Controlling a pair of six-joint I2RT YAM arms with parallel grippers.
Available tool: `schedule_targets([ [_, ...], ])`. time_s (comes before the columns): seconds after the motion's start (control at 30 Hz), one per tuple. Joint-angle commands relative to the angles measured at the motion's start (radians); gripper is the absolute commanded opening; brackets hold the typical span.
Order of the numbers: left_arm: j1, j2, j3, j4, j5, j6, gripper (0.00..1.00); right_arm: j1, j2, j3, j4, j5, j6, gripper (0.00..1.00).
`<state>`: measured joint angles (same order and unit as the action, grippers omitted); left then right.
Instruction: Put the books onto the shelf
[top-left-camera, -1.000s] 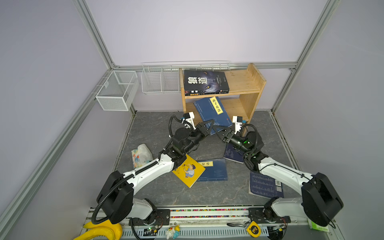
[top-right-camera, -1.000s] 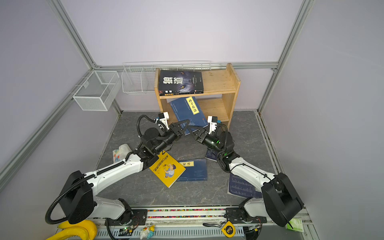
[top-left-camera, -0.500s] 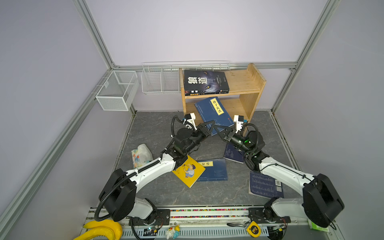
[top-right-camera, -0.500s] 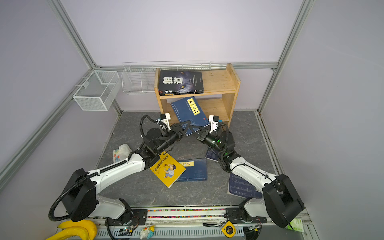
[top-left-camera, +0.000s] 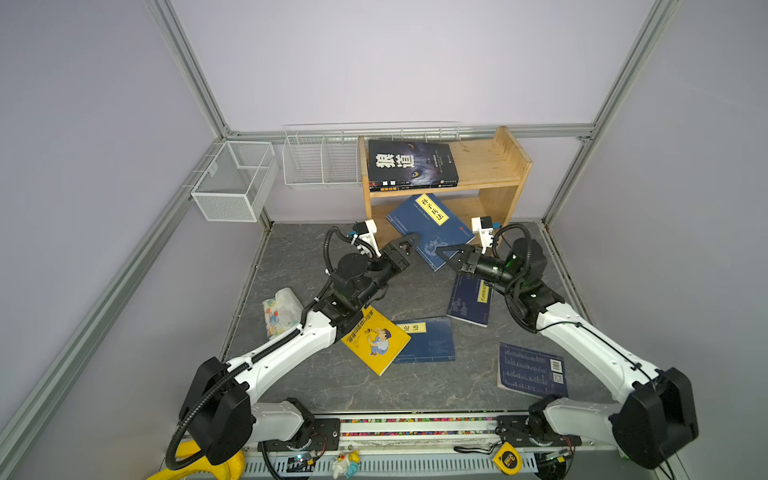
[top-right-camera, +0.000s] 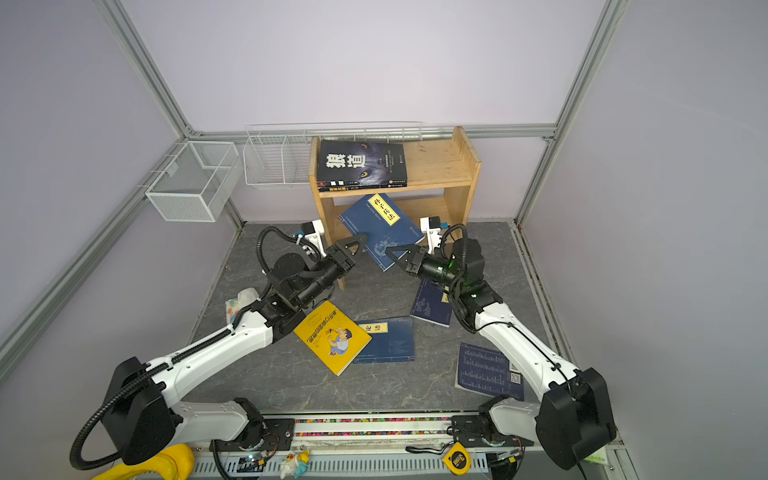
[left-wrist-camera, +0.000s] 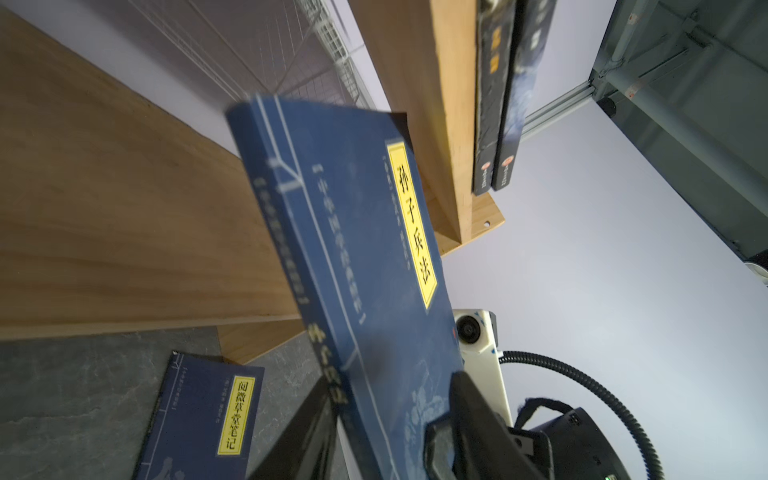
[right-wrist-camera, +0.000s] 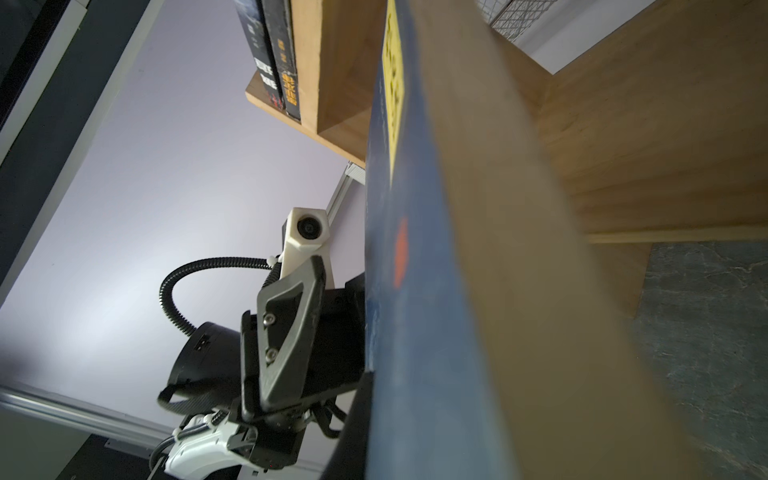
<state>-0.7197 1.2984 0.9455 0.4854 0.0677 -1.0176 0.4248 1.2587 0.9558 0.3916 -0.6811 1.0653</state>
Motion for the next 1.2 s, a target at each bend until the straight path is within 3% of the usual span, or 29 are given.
schedule_targets([
  [0.0, 0.042, -0.031, 0.002, -0.013, -0.006, 0.029, 0.44, -0.01, -0.019, 0.054, -0.022, -0.183, -0.008, 0.09],
  [0.17, 0.066, -0.06, -0.007, -0.013, 0.009, 0.037, 0.36, -0.032, -0.022, 0.076, -0.057, -0.24, -0.024, 0.09],
  [0.3, 0.065, -0.066, 0.006, -0.052, 0.008, 0.054, 0.16, -0.047, -0.023, 0.095, -0.106, -0.257, -0.047, 0.12],
  [0.43, 0.066, -0.067, -0.005, -0.044, 0.007, 0.042, 0.0, -0.057, -0.042, 0.111, -0.225, -0.18, -0.122, 0.18],
  [0.57, 0.062, -0.056, -0.047, 0.054, -0.054, -0.003, 0.0, -0.056, -0.058, 0.099, -0.34, -0.034, -0.178, 0.38],
  [0.63, 0.056, -0.042, -0.065, 0.13, -0.101, -0.014, 0.0, -0.054, -0.063, 0.053, -0.286, -0.013, -0.139, 0.46],
  [0.73, 0.042, -0.018, -0.067, 0.204, -0.163, -0.017, 0.0, -0.042, -0.063, -0.028, -0.149, -0.004, -0.048, 0.5],
  [0.9, 0.015, 0.003, -0.078, 0.26, -0.266, -0.011, 0.0, -0.004, -0.026, -0.058, -0.105, 0.034, -0.041, 0.5],
  [1.17, 0.002, 0.055, -0.104, 0.343, -0.311, -0.057, 0.0, 0.025, 0.055, -0.064, 0.08, 0.048, 0.029, 0.53],
])
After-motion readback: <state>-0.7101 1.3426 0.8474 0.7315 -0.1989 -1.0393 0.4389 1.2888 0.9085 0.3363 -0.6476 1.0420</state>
